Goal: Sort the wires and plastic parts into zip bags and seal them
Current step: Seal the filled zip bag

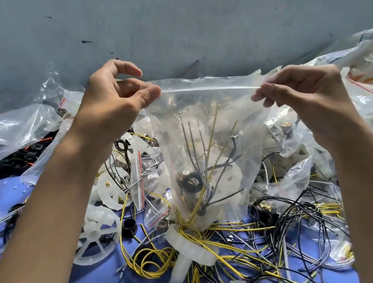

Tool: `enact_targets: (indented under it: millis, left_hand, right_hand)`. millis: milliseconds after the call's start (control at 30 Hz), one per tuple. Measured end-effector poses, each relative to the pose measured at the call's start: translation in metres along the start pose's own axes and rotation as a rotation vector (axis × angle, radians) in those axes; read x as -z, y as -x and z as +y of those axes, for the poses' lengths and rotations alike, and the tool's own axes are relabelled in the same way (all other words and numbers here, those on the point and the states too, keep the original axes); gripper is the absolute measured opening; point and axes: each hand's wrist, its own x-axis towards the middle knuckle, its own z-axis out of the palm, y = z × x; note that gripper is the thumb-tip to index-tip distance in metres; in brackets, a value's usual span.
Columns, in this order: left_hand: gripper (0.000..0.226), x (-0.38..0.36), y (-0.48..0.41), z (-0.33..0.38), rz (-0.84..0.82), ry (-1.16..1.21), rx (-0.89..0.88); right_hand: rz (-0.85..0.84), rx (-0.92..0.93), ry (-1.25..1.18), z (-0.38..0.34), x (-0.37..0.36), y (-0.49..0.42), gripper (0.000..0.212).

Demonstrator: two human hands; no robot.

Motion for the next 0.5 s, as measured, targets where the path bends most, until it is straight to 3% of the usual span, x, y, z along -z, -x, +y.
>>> enact_targets:
  millis: [167,333,500]
  left_hand:
    - [0.028,-0.008,0.002,0.002,0.040,-0.016,-0.040]
    - [0.027,-0.010,0.004,0.004,-0.082,0.033,0.006]
    - [0.026,-0.014,0.005,0.004,-0.074,0.115,0.030]
  right_hand:
    - [-0.008,-0.021,0.008,0.000,0.001,0.000,0.007]
    - [-0.071,-0.047,-0.021,0.001,-0.002,0.001,0.015]
    - [-0.062,-0.046,-0.020,0.001,-0.002,0.000,0.007]
